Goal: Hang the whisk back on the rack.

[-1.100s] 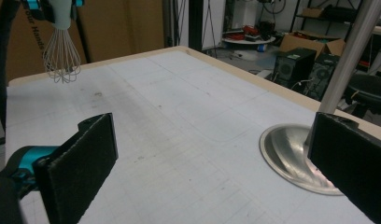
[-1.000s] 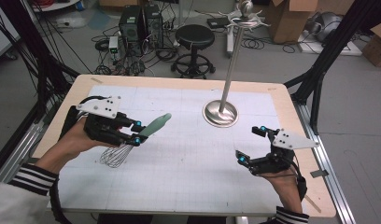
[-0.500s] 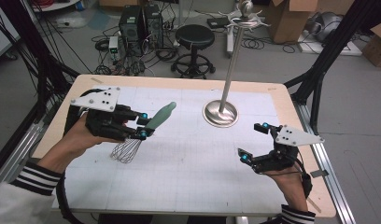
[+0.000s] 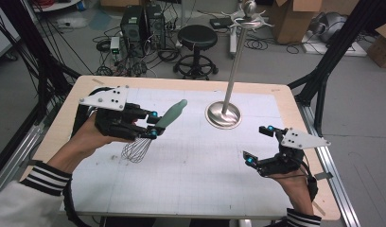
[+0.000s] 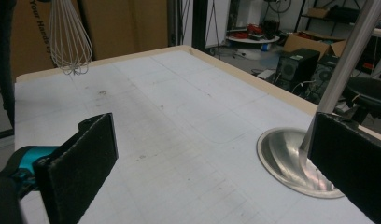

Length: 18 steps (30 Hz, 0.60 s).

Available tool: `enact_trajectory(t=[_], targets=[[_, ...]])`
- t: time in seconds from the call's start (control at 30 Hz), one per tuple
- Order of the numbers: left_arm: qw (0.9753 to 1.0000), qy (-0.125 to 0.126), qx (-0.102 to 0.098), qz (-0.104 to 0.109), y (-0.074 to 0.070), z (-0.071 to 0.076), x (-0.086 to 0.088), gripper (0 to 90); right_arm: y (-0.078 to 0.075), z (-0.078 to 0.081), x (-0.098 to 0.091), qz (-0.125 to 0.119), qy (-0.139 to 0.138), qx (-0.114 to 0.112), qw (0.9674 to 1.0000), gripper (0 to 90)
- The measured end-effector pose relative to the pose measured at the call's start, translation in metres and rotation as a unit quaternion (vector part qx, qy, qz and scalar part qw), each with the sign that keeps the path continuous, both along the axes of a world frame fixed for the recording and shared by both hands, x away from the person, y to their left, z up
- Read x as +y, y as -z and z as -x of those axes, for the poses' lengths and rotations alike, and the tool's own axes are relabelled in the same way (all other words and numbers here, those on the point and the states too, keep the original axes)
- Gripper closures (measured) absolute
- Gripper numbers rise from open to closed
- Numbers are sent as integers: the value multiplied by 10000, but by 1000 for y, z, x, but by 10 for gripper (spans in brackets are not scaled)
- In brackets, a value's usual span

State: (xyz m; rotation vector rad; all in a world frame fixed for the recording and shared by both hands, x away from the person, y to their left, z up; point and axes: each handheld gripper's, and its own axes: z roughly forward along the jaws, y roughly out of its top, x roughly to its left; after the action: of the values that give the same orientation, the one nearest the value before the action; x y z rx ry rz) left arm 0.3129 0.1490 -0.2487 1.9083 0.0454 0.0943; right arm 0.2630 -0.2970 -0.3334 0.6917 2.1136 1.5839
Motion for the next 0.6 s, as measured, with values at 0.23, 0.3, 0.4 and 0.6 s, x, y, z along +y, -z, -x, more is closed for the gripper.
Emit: enact_trajectory(t=[0.23, 0.3, 0.4, 0.6], targets=[[10000, -30, 8, -17, 1, -1, 0, 694, -5, -1, 0, -62, -68, -6, 10000, 6], [10000, -41, 14, -5, 1, -1, 0, 694, -7, -2, 2, -35, -142, 67, 9999, 6], [10000, -56, 9, 58, 2, -1, 0, 694, -10, -3, 5, 19, -204, 124, 9997, 6], [10000, -33, 43, 18, 6, -2, -3, 694, -21, -7, 11, -14, -397, 117, 9991, 6]])
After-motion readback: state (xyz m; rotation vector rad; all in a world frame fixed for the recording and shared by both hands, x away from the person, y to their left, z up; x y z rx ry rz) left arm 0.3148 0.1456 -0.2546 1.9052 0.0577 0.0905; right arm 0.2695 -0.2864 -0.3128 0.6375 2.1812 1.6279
